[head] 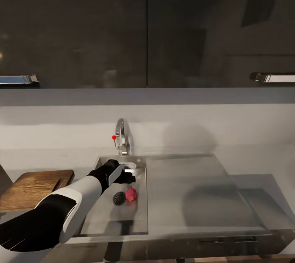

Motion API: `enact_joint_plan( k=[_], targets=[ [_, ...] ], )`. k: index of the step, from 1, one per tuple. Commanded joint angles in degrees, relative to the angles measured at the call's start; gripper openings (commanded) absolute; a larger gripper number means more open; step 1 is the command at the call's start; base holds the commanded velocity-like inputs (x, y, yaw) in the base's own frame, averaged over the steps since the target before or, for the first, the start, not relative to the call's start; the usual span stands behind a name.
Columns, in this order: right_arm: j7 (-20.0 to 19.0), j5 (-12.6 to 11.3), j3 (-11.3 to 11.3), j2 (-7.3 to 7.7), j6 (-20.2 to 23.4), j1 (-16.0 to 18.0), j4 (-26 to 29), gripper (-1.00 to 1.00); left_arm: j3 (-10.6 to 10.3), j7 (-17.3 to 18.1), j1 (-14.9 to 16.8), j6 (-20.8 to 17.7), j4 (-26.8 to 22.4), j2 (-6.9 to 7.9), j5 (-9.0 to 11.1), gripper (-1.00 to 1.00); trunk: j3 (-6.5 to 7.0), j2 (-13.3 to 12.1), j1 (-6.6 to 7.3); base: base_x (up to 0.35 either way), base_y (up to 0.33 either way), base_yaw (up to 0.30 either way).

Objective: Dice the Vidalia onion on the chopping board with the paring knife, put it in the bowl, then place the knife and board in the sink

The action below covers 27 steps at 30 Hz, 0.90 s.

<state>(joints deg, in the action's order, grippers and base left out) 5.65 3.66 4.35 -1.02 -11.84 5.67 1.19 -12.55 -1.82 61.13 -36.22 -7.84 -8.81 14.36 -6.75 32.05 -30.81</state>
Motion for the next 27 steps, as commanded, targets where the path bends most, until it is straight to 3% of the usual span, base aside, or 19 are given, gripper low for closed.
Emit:
enact_joint_plan(
  k=[1,13,27],
  targets=[
    [0.2,0.4,0.4,0.00,-0.2,0.0,-0.1,1.00,-0.5,-0.2,0.0,-0.3,-0.1,0.02,0.6,1.00,-0.11,0.1,-0.02,0.000,0.000,0.000],
    [0.2,0.4,0.4,0.05,-0.2,0.0,-0.1,1.00,-0.5,0.0,0.0,-0.2,0.6,0.02,0.6,1.00,-0.22,0.1,-0.02,0.000,0.000,0.000],
    [0.1,0.4,0.4,0.02,-0.2,0.0,-0.1,1.00,-0.5,-0.2,0.0,-0.2,0.8,0.10,0.5,1.00,-1.40,0.1,-0.02,0.000,0.000,0.000]
  ],
)
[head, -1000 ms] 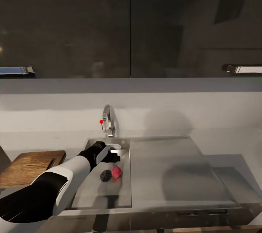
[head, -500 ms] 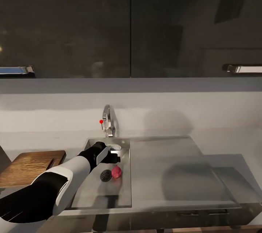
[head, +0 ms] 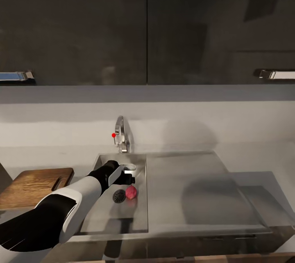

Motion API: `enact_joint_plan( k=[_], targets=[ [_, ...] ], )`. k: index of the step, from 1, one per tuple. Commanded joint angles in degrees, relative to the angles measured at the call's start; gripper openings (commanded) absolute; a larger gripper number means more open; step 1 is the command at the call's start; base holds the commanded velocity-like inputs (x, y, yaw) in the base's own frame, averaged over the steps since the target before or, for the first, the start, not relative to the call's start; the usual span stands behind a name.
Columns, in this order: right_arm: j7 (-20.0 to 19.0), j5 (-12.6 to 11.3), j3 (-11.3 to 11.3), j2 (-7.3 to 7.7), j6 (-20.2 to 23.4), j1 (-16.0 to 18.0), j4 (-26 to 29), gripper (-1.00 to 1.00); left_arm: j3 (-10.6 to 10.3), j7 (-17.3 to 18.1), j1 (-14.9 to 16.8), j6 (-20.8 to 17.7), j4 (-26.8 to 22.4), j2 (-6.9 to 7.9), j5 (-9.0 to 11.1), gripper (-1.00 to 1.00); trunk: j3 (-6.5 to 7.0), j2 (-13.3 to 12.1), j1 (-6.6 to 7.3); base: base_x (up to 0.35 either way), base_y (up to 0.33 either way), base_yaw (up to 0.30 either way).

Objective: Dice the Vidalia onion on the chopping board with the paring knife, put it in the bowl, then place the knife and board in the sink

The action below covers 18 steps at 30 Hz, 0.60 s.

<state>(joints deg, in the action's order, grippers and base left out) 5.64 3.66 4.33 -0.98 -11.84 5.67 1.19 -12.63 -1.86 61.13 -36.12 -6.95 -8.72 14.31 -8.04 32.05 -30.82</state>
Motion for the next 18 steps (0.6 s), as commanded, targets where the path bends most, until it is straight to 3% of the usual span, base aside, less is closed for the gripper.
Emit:
enact_joint_plan(
  k=[1,18],
  targets=[
    [0.2,0.4,0.4,-0.03,-0.2,0.0,-0.1,1.00,-0.5,-0.2,0.0,-0.3,-0.1,0.02,0.6,1.00,-0.20,0.1,-0.02,0.000,0.000,0.000],
    [0.2,0.4,0.5,0.01,-0.2,0.0,-0.1,1.00,-0.5,-0.3,0.0,-0.3,-0.1,0.02,0.5,1.00,-1.75,0.1,-0.02,0.117,-0.051,0.000]
  ],
)
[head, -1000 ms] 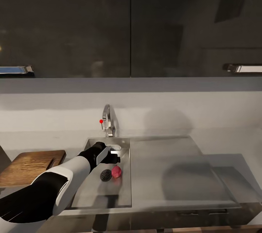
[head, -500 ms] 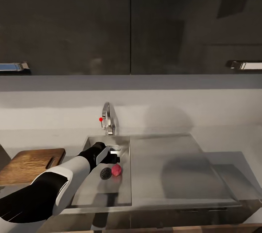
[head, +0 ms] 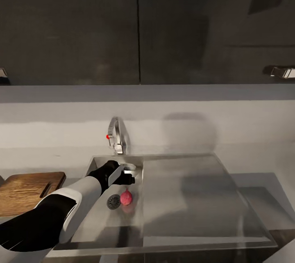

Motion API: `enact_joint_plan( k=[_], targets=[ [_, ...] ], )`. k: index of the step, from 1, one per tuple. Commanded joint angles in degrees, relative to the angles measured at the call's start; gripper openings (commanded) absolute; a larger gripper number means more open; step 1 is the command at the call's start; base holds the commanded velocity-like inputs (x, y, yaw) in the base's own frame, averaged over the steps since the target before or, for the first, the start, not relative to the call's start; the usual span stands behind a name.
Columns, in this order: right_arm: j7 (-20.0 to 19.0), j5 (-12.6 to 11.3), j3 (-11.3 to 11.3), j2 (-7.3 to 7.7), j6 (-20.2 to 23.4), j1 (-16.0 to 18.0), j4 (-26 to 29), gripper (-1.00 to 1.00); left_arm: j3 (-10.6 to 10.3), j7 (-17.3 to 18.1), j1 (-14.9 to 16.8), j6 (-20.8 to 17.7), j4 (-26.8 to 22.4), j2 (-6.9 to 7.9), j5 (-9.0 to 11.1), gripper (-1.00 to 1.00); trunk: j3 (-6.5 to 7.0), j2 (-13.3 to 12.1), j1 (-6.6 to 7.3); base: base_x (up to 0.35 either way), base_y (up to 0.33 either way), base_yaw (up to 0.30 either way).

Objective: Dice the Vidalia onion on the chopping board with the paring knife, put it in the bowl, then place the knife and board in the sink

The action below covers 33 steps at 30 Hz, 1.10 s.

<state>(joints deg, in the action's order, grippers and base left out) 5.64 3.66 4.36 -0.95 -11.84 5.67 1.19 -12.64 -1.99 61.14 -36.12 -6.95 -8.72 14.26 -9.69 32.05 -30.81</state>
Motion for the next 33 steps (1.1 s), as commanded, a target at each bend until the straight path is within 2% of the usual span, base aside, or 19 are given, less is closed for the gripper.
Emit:
enact_joint_plan(
  k=[1,18,33],
  targets=[
    [0.2,0.4,0.4,-0.02,-0.2,0.0,-0.1,1.00,-0.5,-0.2,0.0,-0.3,-0.1,0.01,0.6,1.00,-0.19,0.1,-0.02,0.033,-0.009,0.000],
    [0.2,0.4,0.4,-0.11,-0.2,0.0,-0.1,1.00,-0.5,-0.2,0.0,-0.2,-0.1,0.12,0.6,1.00,-1.62,0.1,-0.02,0.004,-0.001,0.000],
    [0.2,0.4,0.4,-0.11,-0.2,0.0,-0.1,1.00,-0.5,-0.2,0.0,-0.1,1.1,0.23,0.6,1.00,-2.11,0.1,-0.02,-0.053,0.000,0.000]
  ],
)
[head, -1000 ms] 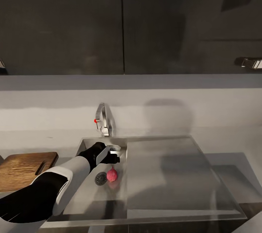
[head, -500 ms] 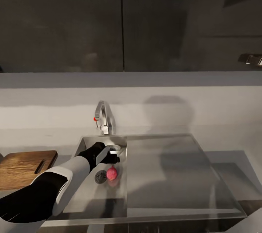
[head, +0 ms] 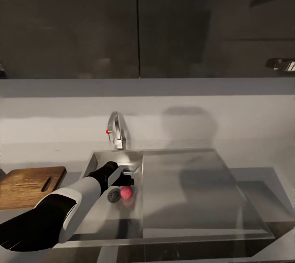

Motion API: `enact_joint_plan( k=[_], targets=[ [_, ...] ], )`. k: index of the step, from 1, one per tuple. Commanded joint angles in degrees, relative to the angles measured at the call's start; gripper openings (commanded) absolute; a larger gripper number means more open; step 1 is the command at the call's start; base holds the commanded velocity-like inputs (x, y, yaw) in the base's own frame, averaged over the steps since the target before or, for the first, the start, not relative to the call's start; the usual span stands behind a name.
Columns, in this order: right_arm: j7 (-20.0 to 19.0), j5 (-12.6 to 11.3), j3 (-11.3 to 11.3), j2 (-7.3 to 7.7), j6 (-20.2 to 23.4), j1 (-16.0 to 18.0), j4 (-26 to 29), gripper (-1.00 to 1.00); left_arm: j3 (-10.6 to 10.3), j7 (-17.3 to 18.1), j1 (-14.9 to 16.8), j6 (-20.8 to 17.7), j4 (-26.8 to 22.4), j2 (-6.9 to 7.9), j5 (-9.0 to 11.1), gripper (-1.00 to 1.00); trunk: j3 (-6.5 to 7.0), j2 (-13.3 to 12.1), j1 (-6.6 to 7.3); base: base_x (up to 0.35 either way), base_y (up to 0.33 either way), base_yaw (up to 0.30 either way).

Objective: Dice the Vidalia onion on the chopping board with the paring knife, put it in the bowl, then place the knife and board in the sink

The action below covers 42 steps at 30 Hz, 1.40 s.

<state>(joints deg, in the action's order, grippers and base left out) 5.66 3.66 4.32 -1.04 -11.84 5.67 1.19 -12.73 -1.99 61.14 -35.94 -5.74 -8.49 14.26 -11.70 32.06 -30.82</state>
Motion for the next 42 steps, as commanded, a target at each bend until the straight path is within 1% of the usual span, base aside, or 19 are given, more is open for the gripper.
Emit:
enact_joint_plan(
  k=[1,42],
  targets=[
    [0.2,0.4,0.4,-0.02,-0.2,0.0,-0.1,1.00,-0.4,-0.2,0.0,-0.3,-0.1,0.00,0.6,1.00,-0.10,0.1,-0.01,-0.029,0.000,0.000],
    [0.2,0.4,0.4,0.07,-0.2,0.0,-0.1,1.00,-0.4,-0.2,0.0,-0.2,0.4,0.01,0.6,1.00,-0.11,0.1,-0.01,-0.002,0.000,0.000]
  ],
)
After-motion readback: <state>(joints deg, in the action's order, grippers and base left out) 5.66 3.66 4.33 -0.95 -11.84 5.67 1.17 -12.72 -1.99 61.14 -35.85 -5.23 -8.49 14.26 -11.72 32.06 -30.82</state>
